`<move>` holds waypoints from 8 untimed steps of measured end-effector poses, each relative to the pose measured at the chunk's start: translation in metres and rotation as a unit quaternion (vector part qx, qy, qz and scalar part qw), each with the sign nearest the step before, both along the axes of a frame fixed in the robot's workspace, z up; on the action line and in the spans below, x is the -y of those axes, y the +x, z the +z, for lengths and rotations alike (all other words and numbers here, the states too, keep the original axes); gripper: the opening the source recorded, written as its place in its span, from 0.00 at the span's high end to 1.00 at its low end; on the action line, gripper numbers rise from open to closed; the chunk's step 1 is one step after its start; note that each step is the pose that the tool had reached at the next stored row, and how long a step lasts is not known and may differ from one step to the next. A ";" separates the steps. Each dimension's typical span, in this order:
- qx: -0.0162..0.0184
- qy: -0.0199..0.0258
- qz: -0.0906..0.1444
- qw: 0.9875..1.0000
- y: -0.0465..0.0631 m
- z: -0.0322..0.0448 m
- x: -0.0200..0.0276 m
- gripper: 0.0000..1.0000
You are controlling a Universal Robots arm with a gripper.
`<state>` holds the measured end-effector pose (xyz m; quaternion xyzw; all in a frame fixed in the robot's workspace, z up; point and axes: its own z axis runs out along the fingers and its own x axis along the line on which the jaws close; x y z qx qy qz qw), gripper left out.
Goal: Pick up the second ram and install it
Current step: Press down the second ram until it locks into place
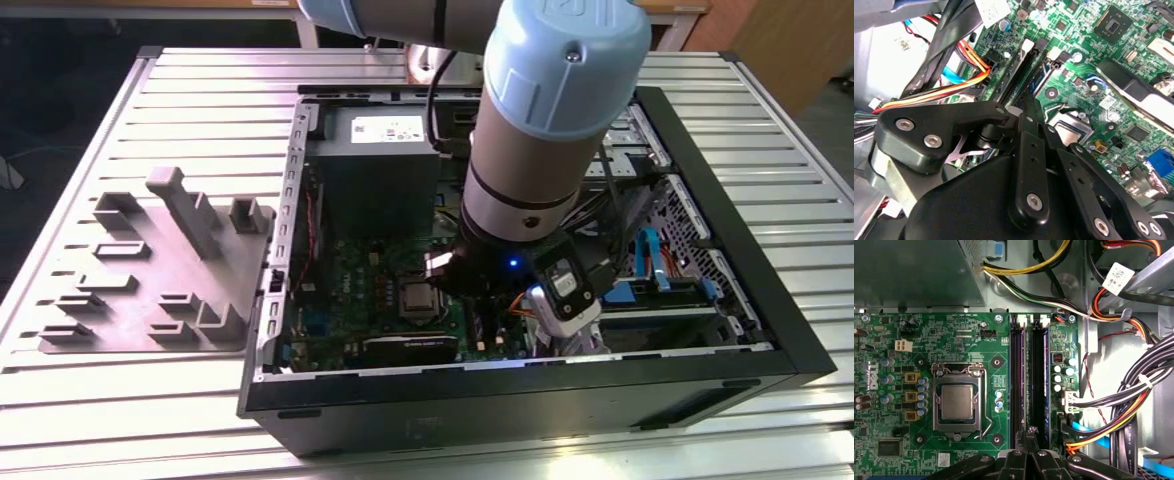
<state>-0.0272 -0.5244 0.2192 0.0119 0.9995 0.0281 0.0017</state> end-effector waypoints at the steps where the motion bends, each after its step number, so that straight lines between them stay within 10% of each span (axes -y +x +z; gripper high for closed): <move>1: 0.000 0.000 0.000 1.000 0.000 -0.0001 0.0000 0.90; 8: 0.000 0.000 0.000 1.000 0.000 -0.0026 0.0000 0.90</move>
